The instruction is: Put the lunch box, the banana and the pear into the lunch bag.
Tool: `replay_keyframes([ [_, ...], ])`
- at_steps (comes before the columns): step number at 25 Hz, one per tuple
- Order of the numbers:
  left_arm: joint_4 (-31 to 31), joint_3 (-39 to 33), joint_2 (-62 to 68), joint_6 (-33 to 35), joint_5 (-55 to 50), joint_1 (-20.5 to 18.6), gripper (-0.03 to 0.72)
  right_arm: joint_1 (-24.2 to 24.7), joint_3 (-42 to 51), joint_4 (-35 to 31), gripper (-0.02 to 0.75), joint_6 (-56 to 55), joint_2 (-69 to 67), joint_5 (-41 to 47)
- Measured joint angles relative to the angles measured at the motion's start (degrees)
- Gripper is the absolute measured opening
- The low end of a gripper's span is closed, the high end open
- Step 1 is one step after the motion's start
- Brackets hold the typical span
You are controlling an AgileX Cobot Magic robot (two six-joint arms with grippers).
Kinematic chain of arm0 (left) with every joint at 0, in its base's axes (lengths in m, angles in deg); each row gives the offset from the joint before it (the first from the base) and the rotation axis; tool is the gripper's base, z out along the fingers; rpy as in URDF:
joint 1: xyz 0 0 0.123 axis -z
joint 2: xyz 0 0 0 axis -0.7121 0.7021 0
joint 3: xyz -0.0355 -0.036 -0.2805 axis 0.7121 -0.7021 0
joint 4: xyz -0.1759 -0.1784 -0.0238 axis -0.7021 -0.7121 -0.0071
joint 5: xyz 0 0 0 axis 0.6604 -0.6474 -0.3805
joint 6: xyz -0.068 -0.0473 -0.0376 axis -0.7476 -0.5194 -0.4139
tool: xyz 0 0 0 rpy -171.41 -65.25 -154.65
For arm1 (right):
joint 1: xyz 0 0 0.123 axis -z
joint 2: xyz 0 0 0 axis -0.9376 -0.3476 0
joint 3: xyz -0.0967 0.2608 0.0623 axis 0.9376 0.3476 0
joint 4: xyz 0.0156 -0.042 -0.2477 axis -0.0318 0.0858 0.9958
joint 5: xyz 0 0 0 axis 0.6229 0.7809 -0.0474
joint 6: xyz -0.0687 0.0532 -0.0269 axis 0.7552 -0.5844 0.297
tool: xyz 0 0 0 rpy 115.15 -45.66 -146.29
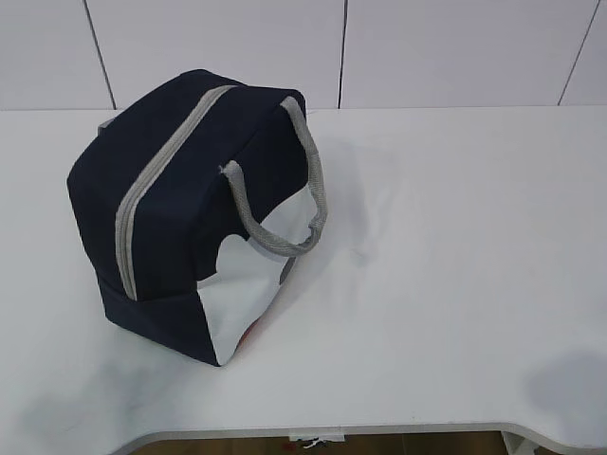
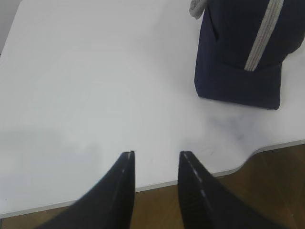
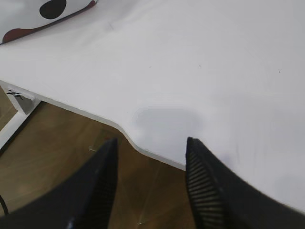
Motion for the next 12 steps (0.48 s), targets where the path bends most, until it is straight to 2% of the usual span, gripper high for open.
replay_keyframes([
  [12,0.0,0.0,0.0,0.0,0.0,0.0,0.235,0.0,0.0,-0.7,0.382,0.1,0.0,0.0],
])
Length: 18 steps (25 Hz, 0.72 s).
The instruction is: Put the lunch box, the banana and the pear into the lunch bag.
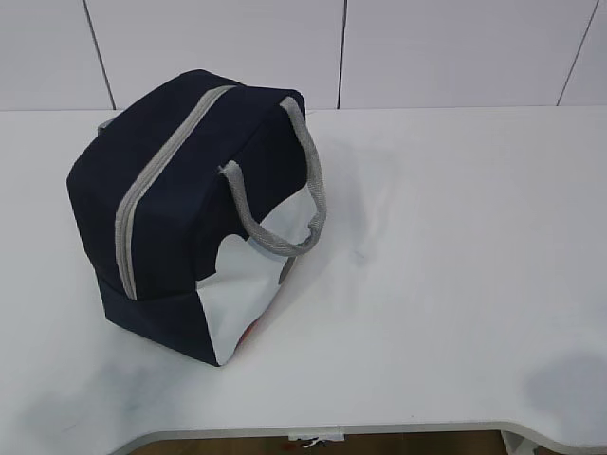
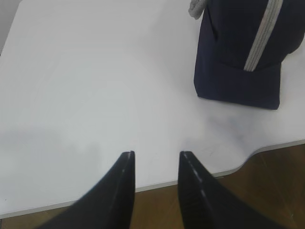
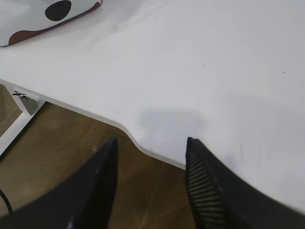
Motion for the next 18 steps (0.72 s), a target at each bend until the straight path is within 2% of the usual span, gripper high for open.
replay_keyframes([
  [6,0.0,0.0,0.0,0.0,0.0,0.0,0.234,1.0,0.0,0.0,0.382,0.0,0.0,-0.1],
  [13,0.0,0.0,0.0,0.0,0.0,0.0,0.235,6.2,0.0,0.0,0.382,0.0,0.0,-0.1],
  [18,0.0,0.0,0.0,0.0,0.0,0.0,0.235,12.4,0.0,0.0,0.382,0.0,0.0,-0.1],
])
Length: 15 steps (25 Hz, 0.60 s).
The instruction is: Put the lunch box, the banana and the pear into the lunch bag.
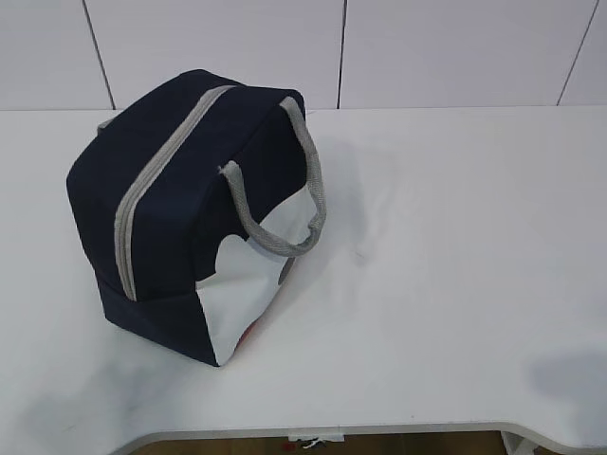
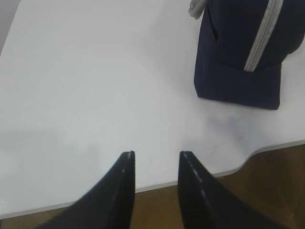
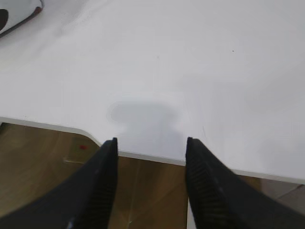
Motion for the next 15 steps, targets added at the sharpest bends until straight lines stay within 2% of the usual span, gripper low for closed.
replay_keyframes([
  [6,0.0,0.0,0.0,0.0,0.0,0.0,0.235,6.3,0.0,0.0,0.382,0.0,0.0,0.0],
  [15,0.0,0.0,0.0,0.0,0.0,0.0,0.235,11.1,0.0,0.0,0.382,0.0,0.0,0.0],
])
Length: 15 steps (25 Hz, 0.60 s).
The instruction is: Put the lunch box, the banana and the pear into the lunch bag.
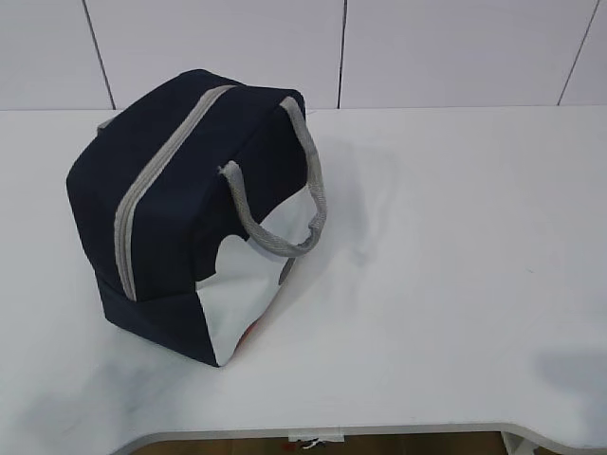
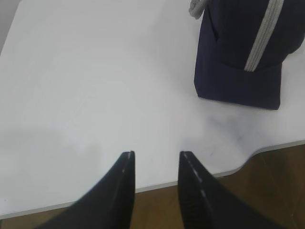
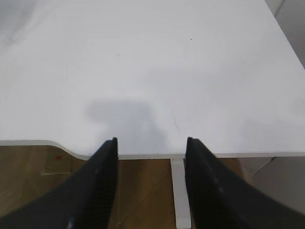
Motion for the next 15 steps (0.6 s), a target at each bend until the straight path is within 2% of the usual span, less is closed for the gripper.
replay_keyframes([
  [15,0.0,0.0,0.0,0.0,0.0,0.0,0.234,0.8,0.0,0.0,0.382,0.0,0.0,0.0],
])
